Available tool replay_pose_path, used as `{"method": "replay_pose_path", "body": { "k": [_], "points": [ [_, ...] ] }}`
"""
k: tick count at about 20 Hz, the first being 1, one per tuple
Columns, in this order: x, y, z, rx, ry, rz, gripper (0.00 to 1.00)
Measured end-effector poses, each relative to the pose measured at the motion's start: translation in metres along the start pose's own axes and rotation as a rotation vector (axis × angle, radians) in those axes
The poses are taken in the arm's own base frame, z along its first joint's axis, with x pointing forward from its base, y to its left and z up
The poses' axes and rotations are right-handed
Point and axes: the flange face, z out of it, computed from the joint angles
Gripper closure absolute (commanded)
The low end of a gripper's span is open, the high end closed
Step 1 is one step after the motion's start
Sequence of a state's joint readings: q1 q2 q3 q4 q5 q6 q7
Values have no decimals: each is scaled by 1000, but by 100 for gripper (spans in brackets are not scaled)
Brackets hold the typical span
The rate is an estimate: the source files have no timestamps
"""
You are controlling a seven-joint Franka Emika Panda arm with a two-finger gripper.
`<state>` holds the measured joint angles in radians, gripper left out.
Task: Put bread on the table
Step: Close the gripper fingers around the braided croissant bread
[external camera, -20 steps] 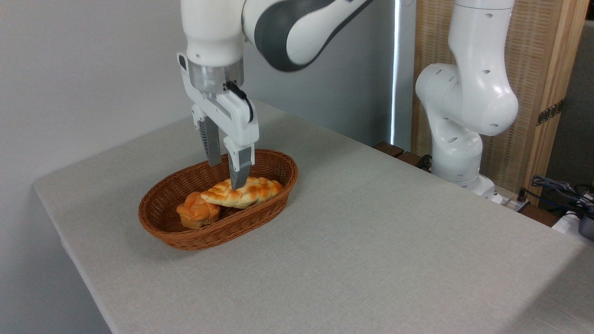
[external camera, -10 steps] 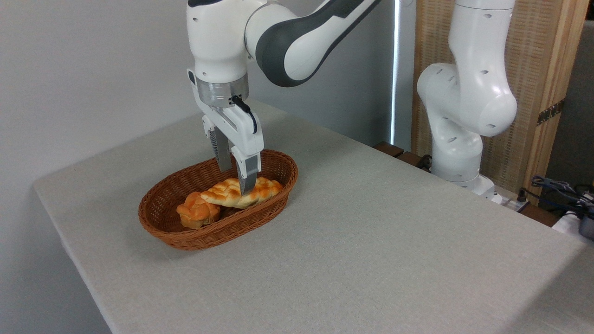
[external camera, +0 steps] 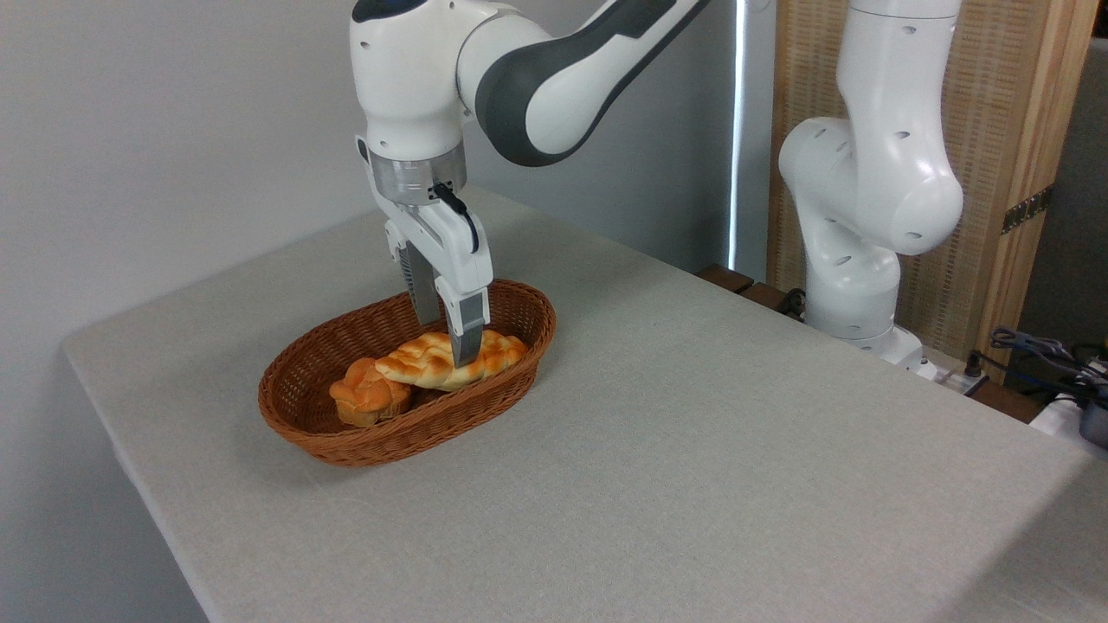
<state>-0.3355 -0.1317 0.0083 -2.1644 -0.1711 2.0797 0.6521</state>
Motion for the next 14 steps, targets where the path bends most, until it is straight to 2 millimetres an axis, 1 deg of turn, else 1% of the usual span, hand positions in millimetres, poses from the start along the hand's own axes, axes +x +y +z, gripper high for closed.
{"method": "replay_pose_path", "body": {
  "k": [7, 10, 12, 13, 14],
  "points": [
    [2, 4, 3, 34, -31, 41, 0],
    [3, 9, 11, 31, -37, 51, 0],
    [4, 10, 17, 35, -33, 56, 9],
    [5, 10, 18, 36, -32, 56, 9],
    [5, 10, 18, 37, -31, 57, 16]
  ]
}}
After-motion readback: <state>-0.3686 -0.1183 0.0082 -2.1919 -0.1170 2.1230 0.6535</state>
